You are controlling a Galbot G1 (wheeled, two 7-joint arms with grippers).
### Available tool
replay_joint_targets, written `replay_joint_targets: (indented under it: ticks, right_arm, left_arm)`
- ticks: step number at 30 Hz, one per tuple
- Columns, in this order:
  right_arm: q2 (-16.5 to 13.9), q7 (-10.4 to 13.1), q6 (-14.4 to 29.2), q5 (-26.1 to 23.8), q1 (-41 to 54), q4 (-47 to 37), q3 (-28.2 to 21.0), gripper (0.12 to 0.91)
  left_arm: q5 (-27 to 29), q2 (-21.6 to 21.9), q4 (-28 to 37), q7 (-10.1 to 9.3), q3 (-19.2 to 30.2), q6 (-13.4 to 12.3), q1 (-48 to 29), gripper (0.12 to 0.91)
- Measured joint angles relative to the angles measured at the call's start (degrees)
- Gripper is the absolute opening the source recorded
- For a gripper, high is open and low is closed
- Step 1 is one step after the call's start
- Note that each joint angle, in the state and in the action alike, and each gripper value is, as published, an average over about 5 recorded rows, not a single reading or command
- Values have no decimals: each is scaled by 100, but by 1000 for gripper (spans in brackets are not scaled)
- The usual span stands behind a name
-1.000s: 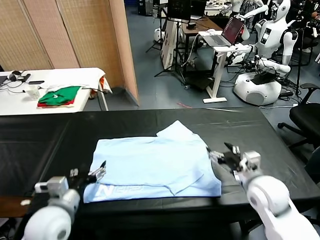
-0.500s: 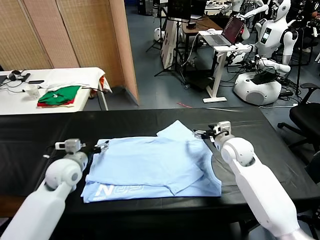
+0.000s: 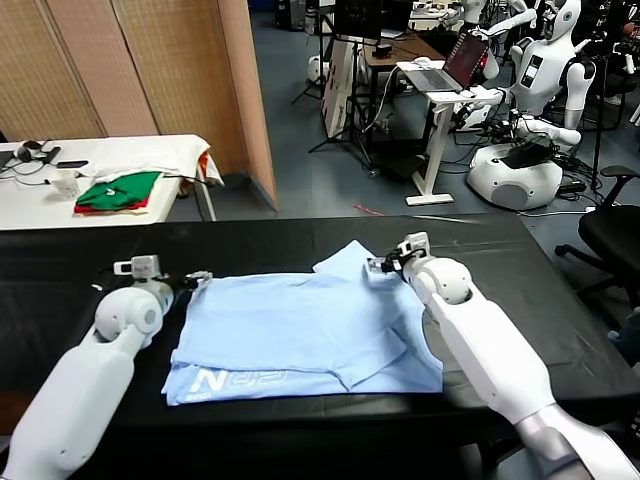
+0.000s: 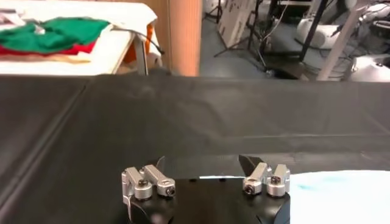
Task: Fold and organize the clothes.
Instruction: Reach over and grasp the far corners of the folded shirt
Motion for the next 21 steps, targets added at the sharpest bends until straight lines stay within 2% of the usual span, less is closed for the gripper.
replay_joint_targets:
  ticks: [4, 10, 18, 21]
  right_arm:
    - [112, -145, 8, 0, 384, -528, -298, 907]
    - [316, -353, 172, -130, 791, -1247, -640, 907]
    - [650, -385, 248, -279, 1065, -1847, -912, 903]
    - [742, -385, 273, -314, 1105, -1969, -940, 860]
  left_arm:
    - [-103, -11, 549, 122, 266, 156, -535, 907]
    - [-123, 14, 1157, 206, 418, 169, -1046, 907]
    - [-332, 40, 1421, 245, 443, 260, -1168, 907]
    - [-330, 34, 1436, 248, 454, 278, -1147, 906]
